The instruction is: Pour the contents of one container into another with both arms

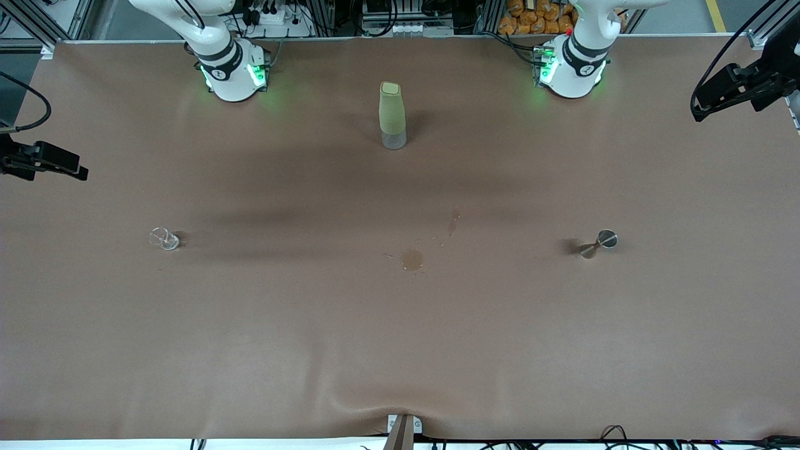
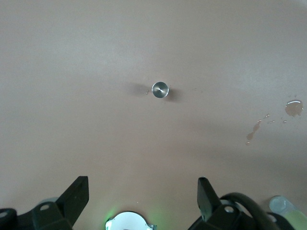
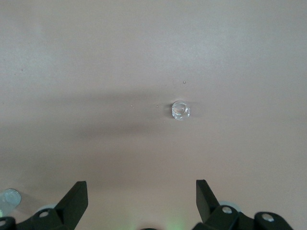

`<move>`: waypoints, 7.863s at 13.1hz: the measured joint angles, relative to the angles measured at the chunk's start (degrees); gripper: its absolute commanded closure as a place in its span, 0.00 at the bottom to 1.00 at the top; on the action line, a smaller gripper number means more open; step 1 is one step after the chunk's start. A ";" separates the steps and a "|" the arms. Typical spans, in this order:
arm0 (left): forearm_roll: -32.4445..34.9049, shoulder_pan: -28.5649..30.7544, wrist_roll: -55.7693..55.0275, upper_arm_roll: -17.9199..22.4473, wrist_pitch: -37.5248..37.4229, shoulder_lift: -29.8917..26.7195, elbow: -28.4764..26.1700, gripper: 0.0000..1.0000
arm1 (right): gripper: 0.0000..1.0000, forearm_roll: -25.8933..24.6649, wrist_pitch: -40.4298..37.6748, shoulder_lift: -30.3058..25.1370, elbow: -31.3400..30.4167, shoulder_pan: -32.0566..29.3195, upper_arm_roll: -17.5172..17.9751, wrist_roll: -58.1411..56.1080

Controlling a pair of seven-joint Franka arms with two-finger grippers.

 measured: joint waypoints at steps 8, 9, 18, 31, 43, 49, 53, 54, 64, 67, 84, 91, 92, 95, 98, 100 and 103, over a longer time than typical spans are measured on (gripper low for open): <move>0.00 0.00 0.00 0.00 -0.13 0.00 0.00 0.00 | 0.00 0.00 0.00 0.00 0.00 0.00 0.00 0.04; 0.00 0.00 0.00 0.00 -0.14 0.00 0.00 0.00 | 0.00 0.00 0.00 0.00 0.00 0.00 0.00 0.05; 0.00 -0.07 0.00 -0.11 -0.54 1.22 -0.16 0.00 | 0.00 0.00 0.03 0.00 0.00 0.00 0.14 0.03; -2.91 10.99 19.18 -1.12 25.18 -2.10 -25.93 0.00 | 0.00 -0.01 -5.49 -5.26 -2.79 -0.16 -2.93 -13.02; -36.48 30.77 82.57 -0.90 38.75 17.69 -36.54 0.00 | 0.00 -0.79 7.34 -11.13 -17.97 0.85 -16.57 -76.83; -40.59 31.22 117.49 -2.50 32.19 33.45 -25.26 0.00 | 0.00 0.86 19.10 -10.77 -24.84 -1.75 -18.90 -101.50; -44.78 31.30 131.00 -2.63 25.61 43.47 -18.15 0.00 | 0.00 11.60 22.79 -6.09 -27.79 -6.08 -19.12 -115.60; -45.68 31.23 133.46 -2.76 24.53 44.44 -17.69 0.00 | 0.00 15.83 23.43 -3.34 -28.05 -7.57 -19.29 -120.72; -56.08 30.99 160.84 -4.52 20.56 48.80 -17.39 0.00 | 0.00 48.48 15.24 23.46 -24.94 -10.42 -23.64 -152.66; -56.58 31.00 164.07 -4.63 20.22 50.71 -17.32 0.11 | 0.00 55.46 9.56 30.98 -21.80 -12.02 -23.73 -154.71; -57.92 31.01 166.28 -5.38 19.07 53.80 -15.59 0.50 | 0.00 73.64 -7.77 50.90 -13.74 -17.42 -23.75 -158.98; -58.92 31.00 166.28 -5.48 18.32 53.92 -15.35 0.66 | 0.00 75.81 -8.13 53.43 -12.74 -17.39 -20.16 -159.65; -58.92 31.00 166.28 -5.50 18.31 53.93 -15.35 0.66 | 0.00 76.02 -8.13 53.75 -12.72 -17.39 -19.54 -159.68; -58.99 31.00 166.28 -5.70 18.22 53.94 -15.34 0.67 | 0.00 76.16 -8.23 53.78 -12.62 -17.40 -18.66 -159.68; -59.05 31.00 166.28 -5.73 18.14 53.94 -15.31 0.73 | 0.00 76.26 -8.23 53.78 -12.46 -17.39 -17.07 -159.68; -59.05 31.02 166.28 -5.73 18.12 53.94 -15.30 0.85 | 0.07 76.86 -8.22 53.78 -12.42 -17.38 -16.01 -159.68; -59.11 31.19 166.28 -5.72 17.78 53.95 -15.28 1.00 | 0.79 76.99 -8.21 53.78 -12.39 -17.37 -15.70 -159.68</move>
